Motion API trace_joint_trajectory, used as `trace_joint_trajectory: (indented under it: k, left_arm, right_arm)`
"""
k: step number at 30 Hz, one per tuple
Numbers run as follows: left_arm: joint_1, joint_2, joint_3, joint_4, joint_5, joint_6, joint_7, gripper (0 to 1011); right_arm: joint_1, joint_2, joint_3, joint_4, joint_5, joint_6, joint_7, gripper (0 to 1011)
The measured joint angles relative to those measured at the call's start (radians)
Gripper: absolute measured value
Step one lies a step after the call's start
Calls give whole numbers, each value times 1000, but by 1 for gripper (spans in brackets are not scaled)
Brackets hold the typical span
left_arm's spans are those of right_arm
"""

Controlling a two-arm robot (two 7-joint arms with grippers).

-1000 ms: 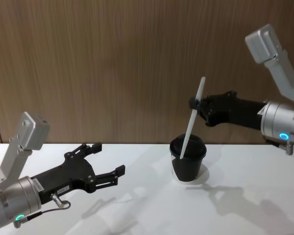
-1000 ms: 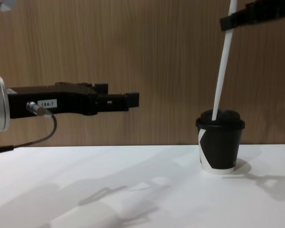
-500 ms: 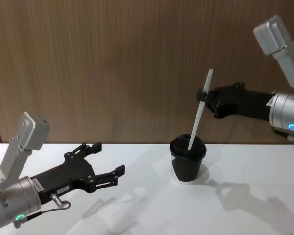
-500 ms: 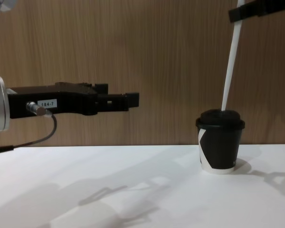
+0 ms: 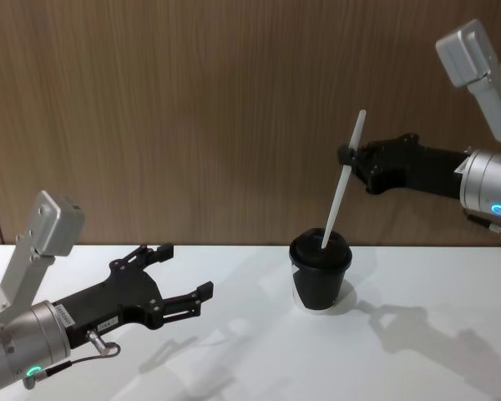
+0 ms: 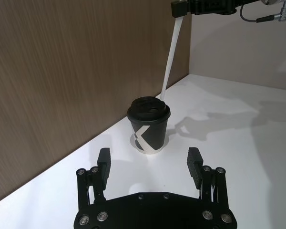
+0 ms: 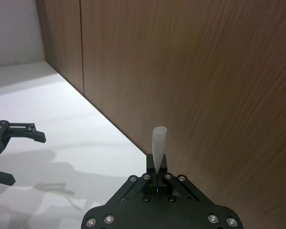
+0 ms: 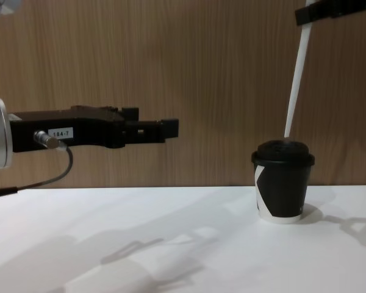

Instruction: Pick up the straw with one hand, pass it to the other hand, and insert it into the cup.

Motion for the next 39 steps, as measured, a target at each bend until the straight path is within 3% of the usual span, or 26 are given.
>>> trace_joint_trajectory:
  k: [39]
  left_arm:
    - [0, 0, 0, 0, 0, 0, 0, 1003]
  right_arm:
    - [13, -72, -11, 100, 26, 0, -32, 7]
